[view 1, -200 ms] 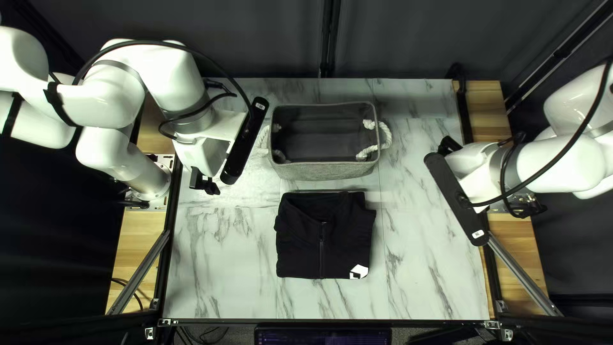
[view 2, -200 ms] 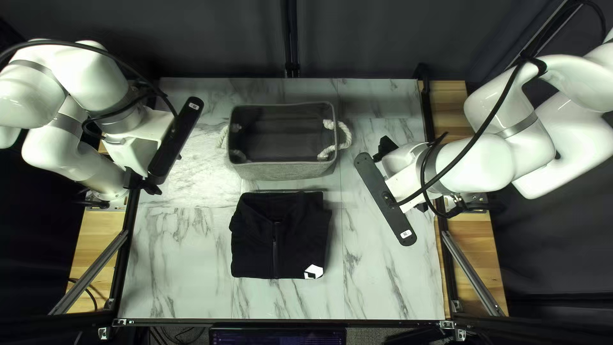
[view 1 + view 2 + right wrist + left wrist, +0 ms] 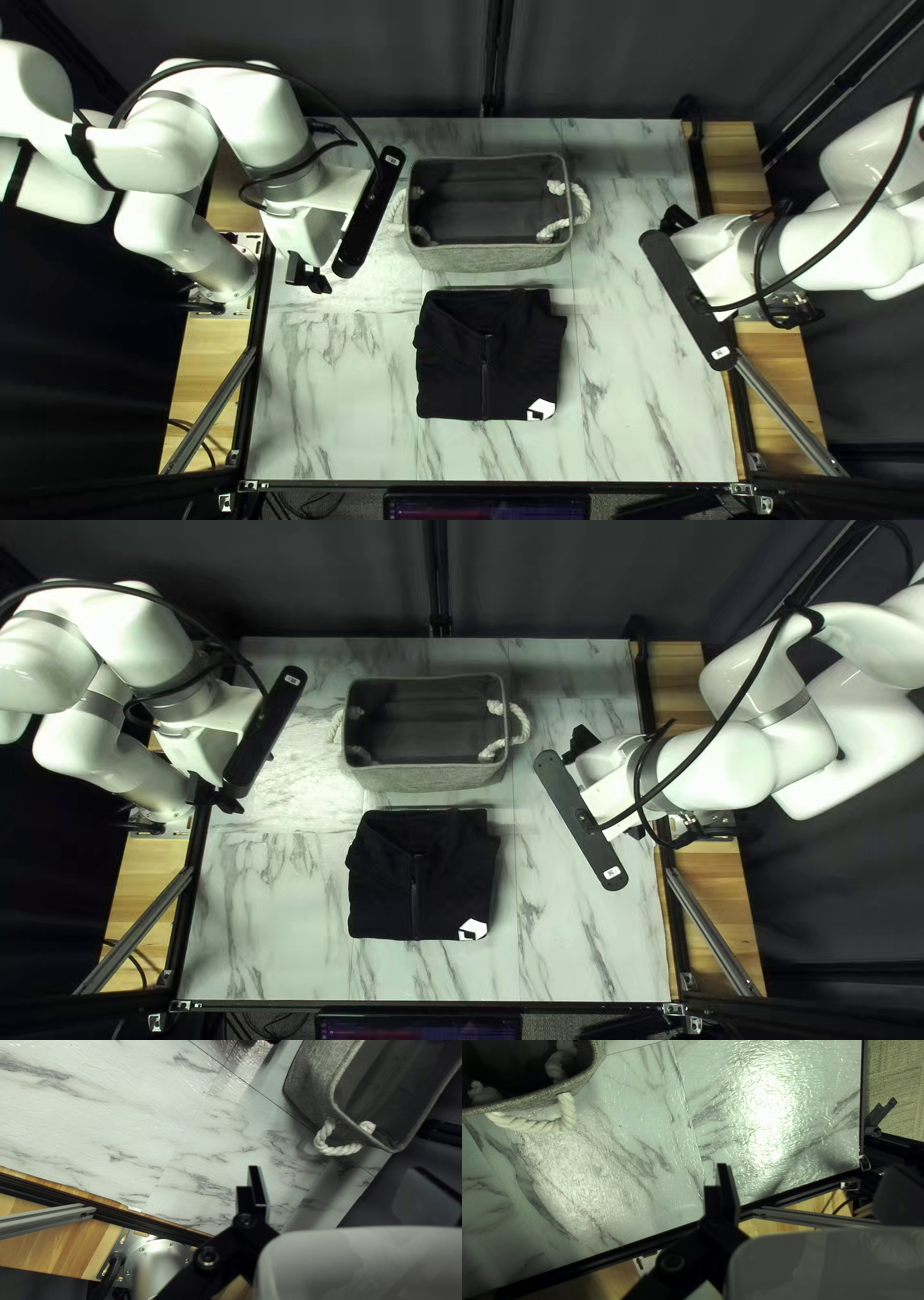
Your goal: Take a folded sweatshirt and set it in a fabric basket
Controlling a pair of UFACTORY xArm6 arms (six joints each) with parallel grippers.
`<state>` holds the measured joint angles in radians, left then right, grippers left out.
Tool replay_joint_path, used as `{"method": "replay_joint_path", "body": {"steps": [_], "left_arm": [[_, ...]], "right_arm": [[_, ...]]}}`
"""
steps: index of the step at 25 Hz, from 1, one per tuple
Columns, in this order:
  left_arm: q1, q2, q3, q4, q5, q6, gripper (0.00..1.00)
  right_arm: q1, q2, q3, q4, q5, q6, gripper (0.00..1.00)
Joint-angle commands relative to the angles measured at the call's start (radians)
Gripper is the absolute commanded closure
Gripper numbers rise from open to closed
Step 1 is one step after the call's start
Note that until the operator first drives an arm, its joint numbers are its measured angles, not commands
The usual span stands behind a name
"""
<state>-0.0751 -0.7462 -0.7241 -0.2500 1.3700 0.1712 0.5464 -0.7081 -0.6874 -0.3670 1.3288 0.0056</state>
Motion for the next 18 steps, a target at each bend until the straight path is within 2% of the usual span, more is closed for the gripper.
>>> {"method": "replay_joint_path", "body": {"steps": [1,3,5,8,10,14,18], "left_arm": [[0.000,0.000,0.000,0.000,0.000,0.000,0.00],[0.008,-0.004,0.011,-0.013,-0.006,0.005,0.00],[0.049,0.023,0.047,-0.034,-0.070,0.046,0.00],[0.108,0.046,0.105,-0.083,-0.164,0.101,0.00],[0.131,0.050,0.178,-0.145,-0.275,0.136,0.00],[0.101,0.072,0.279,-0.254,-0.461,0.139,0.00],[0.030,0.072,0.344,-0.332,-0.591,0.096,0.00]], "right_arm": [[0.000,0.000,0.000,0.000,0.000,0.000,0.00],[0.002,-0.004,0.016,-0.015,-0.010,0.003,0.00],[-0.048,0.002,0.095,-0.031,-0.130,-0.027,0.00],[-0.097,0.022,0.169,-0.059,-0.274,-0.067,0.00],[-0.126,0.043,0.216,-0.088,-0.379,-0.091,0.00],[-0.146,0.064,0.288,-0.152,-0.504,-0.106,0.00],[-0.159,0.088,0.331,-0.222,-0.617,-0.120,0.00]]}}
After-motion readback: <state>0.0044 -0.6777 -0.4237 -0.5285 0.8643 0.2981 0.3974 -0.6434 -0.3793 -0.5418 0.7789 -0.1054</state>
